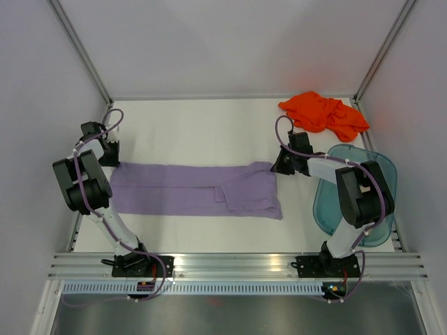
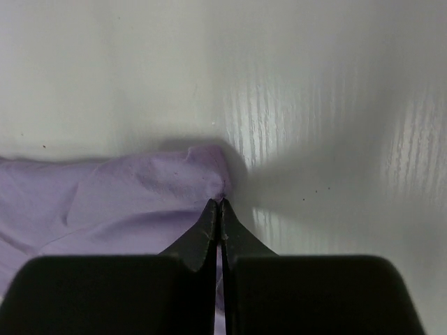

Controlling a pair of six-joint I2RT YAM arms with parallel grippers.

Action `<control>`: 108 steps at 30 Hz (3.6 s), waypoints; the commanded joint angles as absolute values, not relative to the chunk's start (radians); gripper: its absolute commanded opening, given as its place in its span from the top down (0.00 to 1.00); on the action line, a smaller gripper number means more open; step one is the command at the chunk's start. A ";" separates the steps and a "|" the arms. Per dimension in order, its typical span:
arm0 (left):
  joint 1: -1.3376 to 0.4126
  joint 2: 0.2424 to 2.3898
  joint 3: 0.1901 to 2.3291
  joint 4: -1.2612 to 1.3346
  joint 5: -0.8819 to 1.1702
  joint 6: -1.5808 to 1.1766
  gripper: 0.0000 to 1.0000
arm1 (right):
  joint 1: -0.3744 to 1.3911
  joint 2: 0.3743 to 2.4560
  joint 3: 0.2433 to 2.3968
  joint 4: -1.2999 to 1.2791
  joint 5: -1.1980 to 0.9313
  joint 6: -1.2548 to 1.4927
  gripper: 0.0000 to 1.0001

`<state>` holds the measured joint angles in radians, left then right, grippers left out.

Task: Roll the t-shirts
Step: Fold the tshirt

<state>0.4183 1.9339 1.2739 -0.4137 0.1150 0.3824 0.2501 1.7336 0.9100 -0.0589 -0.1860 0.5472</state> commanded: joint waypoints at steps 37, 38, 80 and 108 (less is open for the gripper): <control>0.312 1.514 0.988 -0.440 0.342 0.511 0.52 | 0.238 1.349 0.825 -0.330 -0.135 0.462 0.69; 0.252 1.494 0.967 -0.442 0.327 0.523 0.52 | 0.245 1.336 0.822 -0.340 -0.141 0.459 0.69; -0.945 1.569 1.000 -0.394 0.083 0.732 0.51 | 0.446 1.232 0.658 -0.374 -0.147 0.589 0.62; -0.960 1.683 0.985 -0.364 0.040 0.723 0.81 | 0.474 1.324 0.670 -0.340 -0.141 0.584 0.92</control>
<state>-0.9550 1.6920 0.9695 -0.3805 0.0517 0.7223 0.4713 1.3453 0.6430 -0.3511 -0.1741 0.5739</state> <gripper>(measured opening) 0.220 0.116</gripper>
